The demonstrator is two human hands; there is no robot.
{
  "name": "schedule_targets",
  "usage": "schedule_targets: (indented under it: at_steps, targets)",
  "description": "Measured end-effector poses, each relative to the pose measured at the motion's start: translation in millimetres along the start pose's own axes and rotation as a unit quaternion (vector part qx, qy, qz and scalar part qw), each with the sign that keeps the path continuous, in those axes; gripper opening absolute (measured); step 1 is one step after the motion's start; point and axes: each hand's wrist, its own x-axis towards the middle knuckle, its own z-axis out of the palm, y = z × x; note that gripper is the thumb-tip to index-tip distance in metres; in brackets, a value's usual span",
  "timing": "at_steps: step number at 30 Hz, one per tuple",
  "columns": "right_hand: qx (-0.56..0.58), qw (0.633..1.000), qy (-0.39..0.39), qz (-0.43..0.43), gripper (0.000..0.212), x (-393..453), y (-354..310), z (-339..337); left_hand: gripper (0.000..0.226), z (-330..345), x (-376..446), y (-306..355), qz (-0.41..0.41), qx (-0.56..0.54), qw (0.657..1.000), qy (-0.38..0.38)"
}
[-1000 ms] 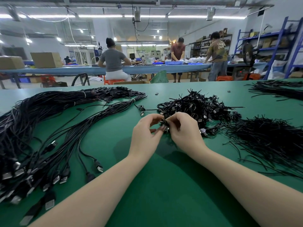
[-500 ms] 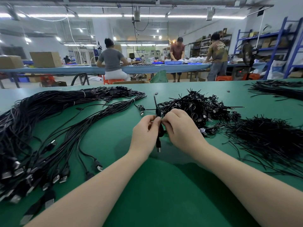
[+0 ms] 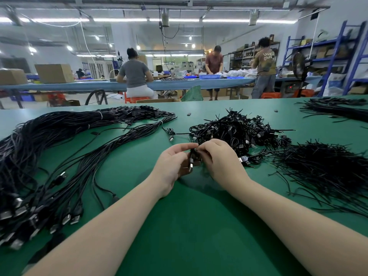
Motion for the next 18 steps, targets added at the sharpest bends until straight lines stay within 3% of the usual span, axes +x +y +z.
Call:
schedule_targets:
  at_steps: [6,12,18]
  targets:
    - [0.016,1.000,0.004,0.020,0.017,0,4,1,0.038,-1,2,-10,0.086,0.073,0.993,0.032]
    - [0.037,0.999,0.036,0.017,0.011,-1,0,2,0.030,-3,0,-9,0.202,0.183,0.959,0.082]
    - [0.023,0.998,0.060,-0.008,0.007,0,-6,1,0.010,-1,2,-10,0.216,0.182,0.953,0.108]
